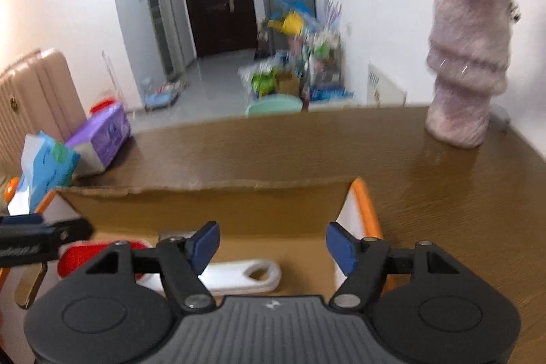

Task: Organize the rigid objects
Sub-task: 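Carry the lint brush into the cardboard box and open both grippers, then pull both grippers back out of the box toward the table items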

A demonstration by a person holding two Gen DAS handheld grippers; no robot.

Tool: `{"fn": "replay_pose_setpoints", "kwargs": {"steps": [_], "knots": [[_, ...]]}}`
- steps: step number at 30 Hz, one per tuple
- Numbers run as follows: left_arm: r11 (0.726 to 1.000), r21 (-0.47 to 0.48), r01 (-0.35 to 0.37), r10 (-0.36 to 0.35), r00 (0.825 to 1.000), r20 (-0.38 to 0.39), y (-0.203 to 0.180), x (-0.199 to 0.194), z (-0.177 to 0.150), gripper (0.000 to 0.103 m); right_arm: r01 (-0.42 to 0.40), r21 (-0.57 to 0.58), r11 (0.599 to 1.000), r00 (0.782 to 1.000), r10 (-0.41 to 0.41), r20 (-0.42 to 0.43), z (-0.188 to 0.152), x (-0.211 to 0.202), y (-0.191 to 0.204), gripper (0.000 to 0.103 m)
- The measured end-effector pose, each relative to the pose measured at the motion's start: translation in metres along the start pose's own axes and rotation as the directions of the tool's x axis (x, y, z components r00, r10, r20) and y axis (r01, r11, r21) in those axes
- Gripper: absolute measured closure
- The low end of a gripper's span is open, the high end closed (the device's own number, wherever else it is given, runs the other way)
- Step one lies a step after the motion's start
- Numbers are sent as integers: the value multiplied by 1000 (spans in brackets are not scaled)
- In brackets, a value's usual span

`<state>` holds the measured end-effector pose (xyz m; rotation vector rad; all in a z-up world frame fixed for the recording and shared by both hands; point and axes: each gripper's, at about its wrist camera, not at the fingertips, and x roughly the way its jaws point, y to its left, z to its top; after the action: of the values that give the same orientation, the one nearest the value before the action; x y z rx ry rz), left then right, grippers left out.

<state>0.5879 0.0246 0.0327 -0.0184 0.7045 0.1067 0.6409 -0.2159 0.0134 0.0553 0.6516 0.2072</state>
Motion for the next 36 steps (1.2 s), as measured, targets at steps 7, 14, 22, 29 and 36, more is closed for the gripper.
{"fn": "replay_pose_setpoints", "kwargs": {"steps": [7,14,22,29,36], "knots": [[996,89,23,-32,994,104,4,-88,11,2,-2,-48,999,999,4,40,16,-75,2,17],[997,79,3,-15,987,158,20,-155,-15,0,3,-96,995,993,8,117,-3,-157,7,11],[997,72,-38,9,929,370,26,-209,-77,0,8,-159,987,955,39,294,-60,-213,20,4],[998,63,14,-40,900,434,30,-227,-118,0,65,-225,972,886,47,461,-103,-247,42,0],[998,49,30,-49,896,442,34,-237,-133,0,49,-220,974,891,57,450,-118,-254,49,0]]}}
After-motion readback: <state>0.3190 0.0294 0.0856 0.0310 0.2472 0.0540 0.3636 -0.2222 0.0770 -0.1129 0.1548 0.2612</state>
